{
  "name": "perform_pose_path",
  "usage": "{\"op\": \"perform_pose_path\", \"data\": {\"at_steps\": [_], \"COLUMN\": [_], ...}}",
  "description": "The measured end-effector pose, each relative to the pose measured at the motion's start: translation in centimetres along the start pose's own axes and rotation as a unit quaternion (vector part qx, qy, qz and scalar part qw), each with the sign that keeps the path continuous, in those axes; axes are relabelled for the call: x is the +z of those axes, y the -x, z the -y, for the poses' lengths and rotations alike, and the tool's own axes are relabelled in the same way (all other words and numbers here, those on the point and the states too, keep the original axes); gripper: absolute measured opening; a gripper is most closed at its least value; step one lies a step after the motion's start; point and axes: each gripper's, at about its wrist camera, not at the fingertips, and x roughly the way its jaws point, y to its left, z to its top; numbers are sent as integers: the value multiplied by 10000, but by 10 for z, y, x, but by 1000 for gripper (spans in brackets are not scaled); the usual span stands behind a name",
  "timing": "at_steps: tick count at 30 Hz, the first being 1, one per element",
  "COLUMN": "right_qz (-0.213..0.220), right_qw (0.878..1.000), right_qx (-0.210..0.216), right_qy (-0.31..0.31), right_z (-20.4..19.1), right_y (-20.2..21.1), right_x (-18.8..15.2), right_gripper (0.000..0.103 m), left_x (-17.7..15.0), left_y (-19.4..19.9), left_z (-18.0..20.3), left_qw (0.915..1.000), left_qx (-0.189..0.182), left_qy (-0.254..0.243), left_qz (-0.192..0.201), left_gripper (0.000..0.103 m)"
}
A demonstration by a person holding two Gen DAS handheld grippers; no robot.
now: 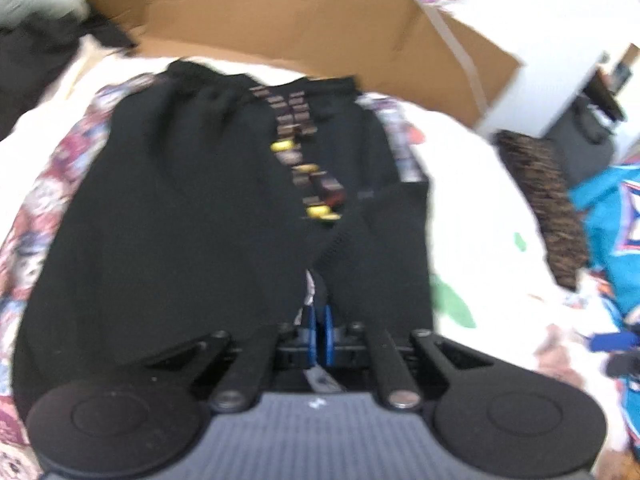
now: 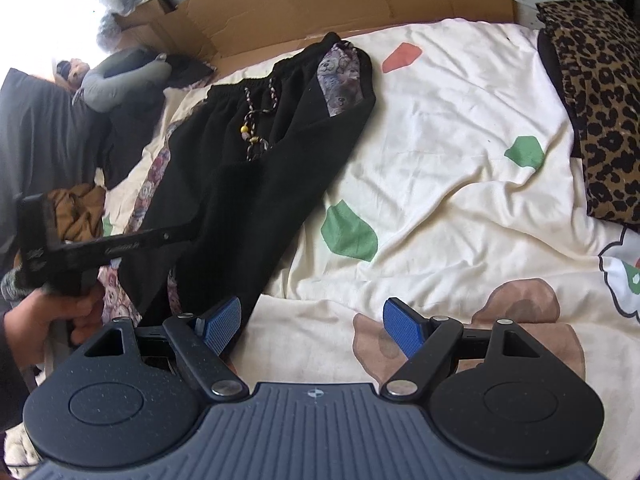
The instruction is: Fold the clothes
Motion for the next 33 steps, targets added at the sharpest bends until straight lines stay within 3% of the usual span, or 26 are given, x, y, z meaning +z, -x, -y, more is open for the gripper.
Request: {"op": "perform_pose_path", "data": {"at_steps": [14, 24, 32, 33], "right_qz": [187, -177, -636, -685], "right_qw": [9997, 9924, 9847, 9842], "right_qx": [-57, 379, 501, 515], "right_qy": [-178, -1159, -1545, -1548], "right_z": [30, 79, 87, 86], "right_y": [3, -23, -51, -53], "right_x": [-6, -20, -17, -16], "right_gripper": [83, 74, 46, 38], "left_x": [-12, -59, -70, -71], "left_y": [-18, -59, -75, -75], "left_z": [104, 136, 152, 153], "left_qw": [9880, 9720, 9636, 9628], "left_qx": [-1409, -2016, -2312, -2348], "left_qy": [-598, -878, -975, -982], "left_qz": [-230, -830, -923, -906], "left_gripper": [5, 5, 4, 4]}}
